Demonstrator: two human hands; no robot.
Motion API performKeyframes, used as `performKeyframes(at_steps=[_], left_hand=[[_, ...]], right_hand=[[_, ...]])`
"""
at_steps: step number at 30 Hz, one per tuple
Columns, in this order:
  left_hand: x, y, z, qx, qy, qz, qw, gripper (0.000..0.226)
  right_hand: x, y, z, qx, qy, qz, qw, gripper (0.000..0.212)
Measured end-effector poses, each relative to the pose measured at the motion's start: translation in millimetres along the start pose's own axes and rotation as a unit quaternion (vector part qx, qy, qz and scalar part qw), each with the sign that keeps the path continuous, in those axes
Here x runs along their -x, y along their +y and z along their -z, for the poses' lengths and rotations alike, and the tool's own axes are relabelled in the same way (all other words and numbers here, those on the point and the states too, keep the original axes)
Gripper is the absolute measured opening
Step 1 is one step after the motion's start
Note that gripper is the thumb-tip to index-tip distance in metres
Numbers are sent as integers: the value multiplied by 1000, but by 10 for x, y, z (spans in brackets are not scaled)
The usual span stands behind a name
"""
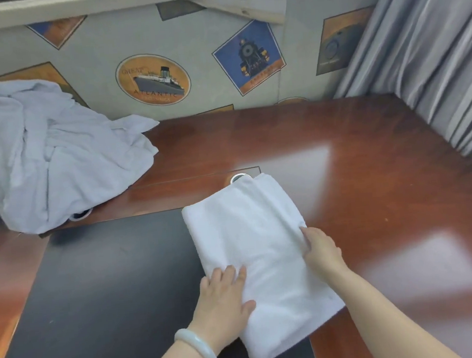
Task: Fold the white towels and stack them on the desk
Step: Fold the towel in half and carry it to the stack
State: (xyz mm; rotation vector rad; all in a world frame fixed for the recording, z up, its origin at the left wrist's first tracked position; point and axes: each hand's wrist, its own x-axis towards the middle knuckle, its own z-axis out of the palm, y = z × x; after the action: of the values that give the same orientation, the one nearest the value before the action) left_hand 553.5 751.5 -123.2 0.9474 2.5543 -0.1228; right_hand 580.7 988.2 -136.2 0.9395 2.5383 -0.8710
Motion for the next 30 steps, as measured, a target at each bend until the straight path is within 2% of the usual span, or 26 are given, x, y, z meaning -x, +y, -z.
performKeyframes(at_steps=[3, 5, 7, 9, 11, 14, 15, 17, 21, 25, 28, 30], left_hand=[[182, 52, -39, -12, -17, -20, 1000, 63], [296, 85, -52, 22, -30, -34, 999, 51], [369, 83, -60, 74, -23, -49, 996, 38], [399, -2, -80, 146, 15, -55, 988, 31], [379, -199, -122, 238, 77, -29, 968, 26], [248, -675, -127, 232, 180, 55, 954, 26], [190, -857, -102, 209, 196, 86, 954, 32], [69, -1180, -13, 166, 175, 122, 963, 42], [-178, -1556, 169, 195, 44, 136, 970, 39], [-300, -1733, 254, 245, -21, 161, 956, 28], [-307, -1804, 295, 319, -42, 188, 928, 24], [-267, -1851, 291, 404, -60, 208, 889, 21]], right_hand=[[-202, -142, 39, 2, -51, 104, 993, 75], [-278, -265, 2, -29, -90, 172, 981, 73], [-349, -412, -84, -9, -140, 243, 960, 73], [-423, -552, -168, 55, -173, 294, 938, 75], [-483, -608, -214, 118, -152, 314, 930, 64], [-415, -461, -111, 189, -11, 257, 948, 39], [-353, -353, -75, 177, 37, 228, 957, 34], [-235, -112, -39, 115, 99, 181, 972, 28], [-34, 88, -19, -58, 80, 125, 987, 29], [-9, 30, -80, -250, 78, -14, 965, 37], [-27, -39, -108, -338, 61, -86, 935, 31], [-69, 13, -126, -363, 36, -104, 925, 25]])
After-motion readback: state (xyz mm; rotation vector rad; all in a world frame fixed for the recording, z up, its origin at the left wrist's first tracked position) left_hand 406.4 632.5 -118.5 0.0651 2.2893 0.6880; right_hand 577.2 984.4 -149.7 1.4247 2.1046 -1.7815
